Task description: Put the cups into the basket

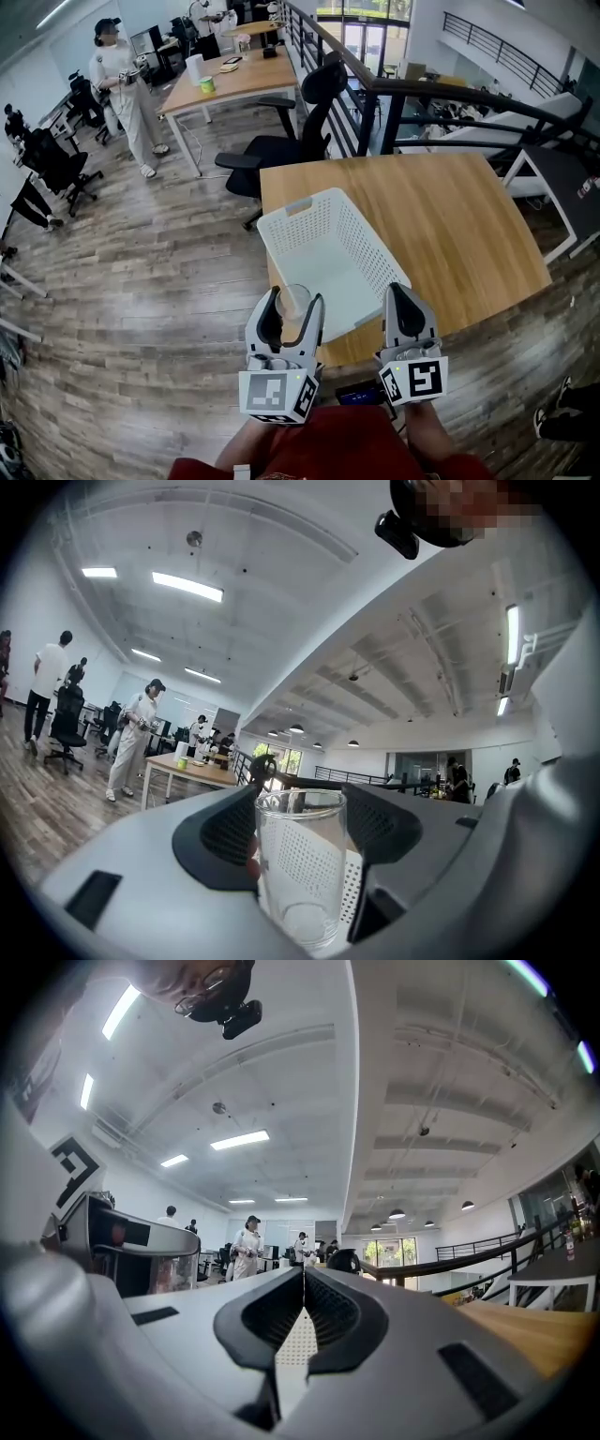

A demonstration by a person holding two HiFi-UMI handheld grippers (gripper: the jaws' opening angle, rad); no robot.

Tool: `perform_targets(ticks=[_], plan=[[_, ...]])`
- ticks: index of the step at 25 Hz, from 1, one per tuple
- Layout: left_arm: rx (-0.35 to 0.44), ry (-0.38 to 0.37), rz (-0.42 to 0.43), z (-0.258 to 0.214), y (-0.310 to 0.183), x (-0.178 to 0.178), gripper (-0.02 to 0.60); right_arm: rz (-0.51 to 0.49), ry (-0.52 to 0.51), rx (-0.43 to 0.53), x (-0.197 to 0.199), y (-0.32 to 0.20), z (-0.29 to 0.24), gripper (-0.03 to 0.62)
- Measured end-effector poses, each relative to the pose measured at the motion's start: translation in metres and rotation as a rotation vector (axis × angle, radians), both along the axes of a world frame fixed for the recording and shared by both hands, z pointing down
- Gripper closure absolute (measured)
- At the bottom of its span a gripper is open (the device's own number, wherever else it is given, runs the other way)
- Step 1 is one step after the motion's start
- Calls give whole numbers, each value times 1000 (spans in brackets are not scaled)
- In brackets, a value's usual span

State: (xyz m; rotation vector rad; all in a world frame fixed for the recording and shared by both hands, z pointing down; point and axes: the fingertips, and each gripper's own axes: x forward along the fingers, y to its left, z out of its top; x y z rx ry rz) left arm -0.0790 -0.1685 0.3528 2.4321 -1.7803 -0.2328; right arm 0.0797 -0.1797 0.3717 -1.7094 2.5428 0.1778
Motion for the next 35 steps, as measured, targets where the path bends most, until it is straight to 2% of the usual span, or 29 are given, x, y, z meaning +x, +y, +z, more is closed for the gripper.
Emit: perform_targets(ticks=[13,24,29,35], plan=[[-3,40,73,-2,-56,-27,291,61,28,-11,-32,-44,-2,582],[-10,54,175,-7,-89,-20,291,153,32,-13,-29,-62,-9,582],[-24,63,178,-2,-97,-17,291,149,27,-18,-28,-67,-6,582],[-35,43,140,-1,-109,-8,291,100,20,-22,-22,-81,-6,582]])
